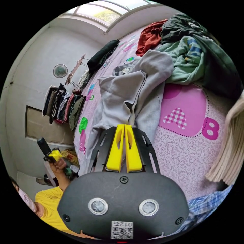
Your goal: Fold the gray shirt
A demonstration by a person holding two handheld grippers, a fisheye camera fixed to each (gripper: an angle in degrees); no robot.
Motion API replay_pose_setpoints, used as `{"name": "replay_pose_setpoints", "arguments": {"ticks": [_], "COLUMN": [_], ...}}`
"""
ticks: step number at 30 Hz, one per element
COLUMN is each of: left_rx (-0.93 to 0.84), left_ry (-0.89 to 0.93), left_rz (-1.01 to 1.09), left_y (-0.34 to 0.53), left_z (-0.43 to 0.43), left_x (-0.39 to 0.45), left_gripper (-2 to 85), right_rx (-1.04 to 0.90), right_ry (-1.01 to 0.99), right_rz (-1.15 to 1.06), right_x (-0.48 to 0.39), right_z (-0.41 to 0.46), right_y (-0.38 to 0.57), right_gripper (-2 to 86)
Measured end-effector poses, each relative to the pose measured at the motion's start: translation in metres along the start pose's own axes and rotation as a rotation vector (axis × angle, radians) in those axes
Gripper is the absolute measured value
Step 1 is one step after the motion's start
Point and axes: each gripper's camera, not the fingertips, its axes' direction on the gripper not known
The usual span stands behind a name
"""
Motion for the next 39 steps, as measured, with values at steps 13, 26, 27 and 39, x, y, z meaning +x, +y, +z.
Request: {"name": "replay_pose_setpoints", "arguments": {"ticks": [13,26,27,39], "left_rx": [-0.126,-0.007,0.0,0.067], "left_ry": [-0.088,-0.016,0.027,0.33], "left_rz": [-0.129,-0.255,-0.271,-0.237], "left_y": [0.174,0.298,0.306,0.344], "left_z": [0.001,-0.027,-0.025,-0.014], "left_x": [-0.035,-0.084,-0.092,-0.138], "left_gripper": [0.5,4.9,5.9,10.6], "right_rx": [0.014,0.057,0.058,-0.095], "right_ry": [-0.111,-0.235,-0.25,-0.382], "right_rz": [-0.187,-0.048,-0.029,0.027], "right_x": [-0.043,0.04,0.047,0.088], "right_z": [-0.009,-0.089,-0.091,-0.059], "right_y": [0.137,0.296,0.301,0.325], "right_gripper": [1.1,8.3,8.5,10.8]}}
